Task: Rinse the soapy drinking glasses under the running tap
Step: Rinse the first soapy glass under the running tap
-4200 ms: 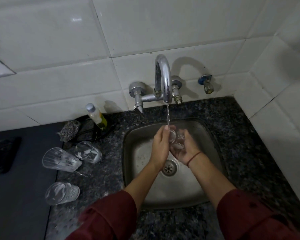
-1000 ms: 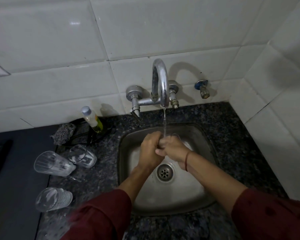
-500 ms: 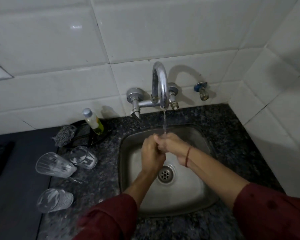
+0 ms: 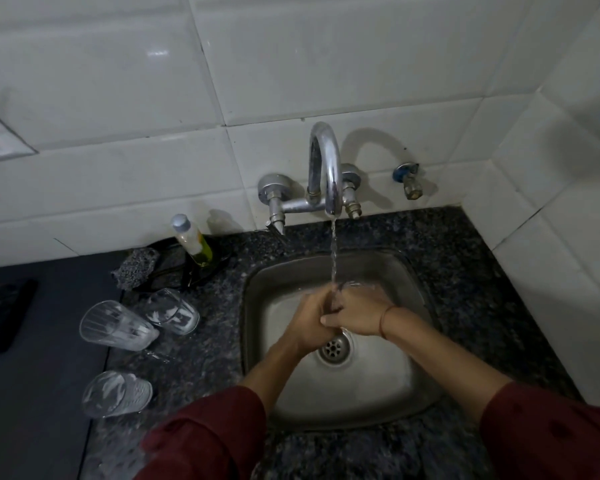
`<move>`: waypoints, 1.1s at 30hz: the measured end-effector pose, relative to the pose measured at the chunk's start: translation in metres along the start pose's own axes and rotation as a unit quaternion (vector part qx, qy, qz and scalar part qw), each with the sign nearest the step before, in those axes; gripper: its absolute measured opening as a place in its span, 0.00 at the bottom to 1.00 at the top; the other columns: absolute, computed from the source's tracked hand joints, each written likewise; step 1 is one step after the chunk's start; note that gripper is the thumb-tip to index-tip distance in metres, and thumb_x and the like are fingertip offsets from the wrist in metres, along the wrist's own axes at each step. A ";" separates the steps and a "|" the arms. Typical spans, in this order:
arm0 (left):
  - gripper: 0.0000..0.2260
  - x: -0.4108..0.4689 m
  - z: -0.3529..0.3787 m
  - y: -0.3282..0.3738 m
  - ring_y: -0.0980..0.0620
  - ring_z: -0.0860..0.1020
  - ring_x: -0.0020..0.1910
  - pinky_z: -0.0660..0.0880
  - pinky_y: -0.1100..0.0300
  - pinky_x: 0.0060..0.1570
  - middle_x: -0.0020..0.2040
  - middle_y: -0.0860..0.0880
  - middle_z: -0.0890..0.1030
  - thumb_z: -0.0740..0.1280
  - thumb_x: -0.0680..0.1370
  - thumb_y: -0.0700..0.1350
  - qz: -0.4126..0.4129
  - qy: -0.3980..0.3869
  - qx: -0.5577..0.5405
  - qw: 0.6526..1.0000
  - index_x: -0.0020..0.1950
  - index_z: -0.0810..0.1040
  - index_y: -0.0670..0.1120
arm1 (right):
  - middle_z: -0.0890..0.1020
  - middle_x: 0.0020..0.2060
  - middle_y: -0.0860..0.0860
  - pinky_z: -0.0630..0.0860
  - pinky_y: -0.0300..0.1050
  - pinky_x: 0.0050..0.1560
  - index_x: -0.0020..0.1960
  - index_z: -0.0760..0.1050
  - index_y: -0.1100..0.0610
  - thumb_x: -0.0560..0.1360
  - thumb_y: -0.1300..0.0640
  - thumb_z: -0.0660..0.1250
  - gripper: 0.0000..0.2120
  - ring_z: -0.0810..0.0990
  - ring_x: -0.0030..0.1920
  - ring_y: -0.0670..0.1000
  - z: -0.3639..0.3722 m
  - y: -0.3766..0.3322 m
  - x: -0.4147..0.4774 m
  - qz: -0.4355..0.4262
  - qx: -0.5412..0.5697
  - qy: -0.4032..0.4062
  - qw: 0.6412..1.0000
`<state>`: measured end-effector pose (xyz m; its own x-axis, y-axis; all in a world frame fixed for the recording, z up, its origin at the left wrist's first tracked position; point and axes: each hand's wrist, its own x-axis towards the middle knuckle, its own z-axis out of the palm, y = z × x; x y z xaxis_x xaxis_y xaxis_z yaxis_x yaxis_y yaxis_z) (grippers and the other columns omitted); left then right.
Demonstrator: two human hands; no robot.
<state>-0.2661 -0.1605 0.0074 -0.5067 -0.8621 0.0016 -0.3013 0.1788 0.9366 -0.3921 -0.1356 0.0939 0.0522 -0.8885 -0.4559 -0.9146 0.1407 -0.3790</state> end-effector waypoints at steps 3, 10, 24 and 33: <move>0.14 0.001 0.011 0.003 0.57 0.77 0.38 0.77 0.50 0.37 0.39 0.58 0.80 0.71 0.70 0.33 0.022 0.090 0.012 0.996 0.43 0.75 0.53 | 0.82 0.43 0.53 0.78 0.54 0.56 0.46 0.79 0.58 0.72 0.56 0.71 0.06 0.82 0.50 0.55 0.007 -0.009 0.011 0.110 0.222 0.042 0.968; 0.13 0.022 -0.033 -0.005 0.48 0.79 0.37 0.78 0.43 0.30 0.39 0.40 0.82 0.72 0.59 0.33 -0.024 -0.010 -0.015 1.000 0.42 0.78 0.40 | 0.83 0.50 0.47 0.58 0.55 0.72 0.47 0.79 0.50 0.79 0.58 0.66 0.06 0.78 0.56 0.49 -0.008 0.004 -0.002 -0.117 -0.014 0.003 0.993; 0.35 0.005 -0.030 0.028 0.33 0.82 0.54 0.81 0.41 0.53 0.58 0.34 0.82 0.75 0.71 0.37 -0.210 -0.225 -0.240 0.921 0.74 0.62 0.47 | 0.81 0.51 0.46 0.81 0.42 0.47 0.59 0.74 0.48 0.72 0.61 0.74 0.19 0.81 0.49 0.45 0.025 0.004 0.002 -0.025 0.530 0.282 0.799; 0.44 0.012 -0.064 0.020 0.44 0.83 0.37 0.78 0.58 0.35 0.49 0.34 0.84 0.51 0.78 0.73 -0.305 -0.273 -0.150 0.900 0.68 0.71 0.33 | 0.82 0.34 0.54 0.80 0.47 0.41 0.47 0.78 0.58 0.78 0.46 0.63 0.15 0.81 0.39 0.53 0.027 0.015 0.030 0.185 0.794 0.008 0.579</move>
<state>-0.2263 -0.1974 0.0484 -0.6666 -0.3808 -0.6408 -0.4677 -0.4556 0.7574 -0.3939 -0.1487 0.0526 -0.0444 -0.6715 -0.7397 0.6602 0.5360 -0.5262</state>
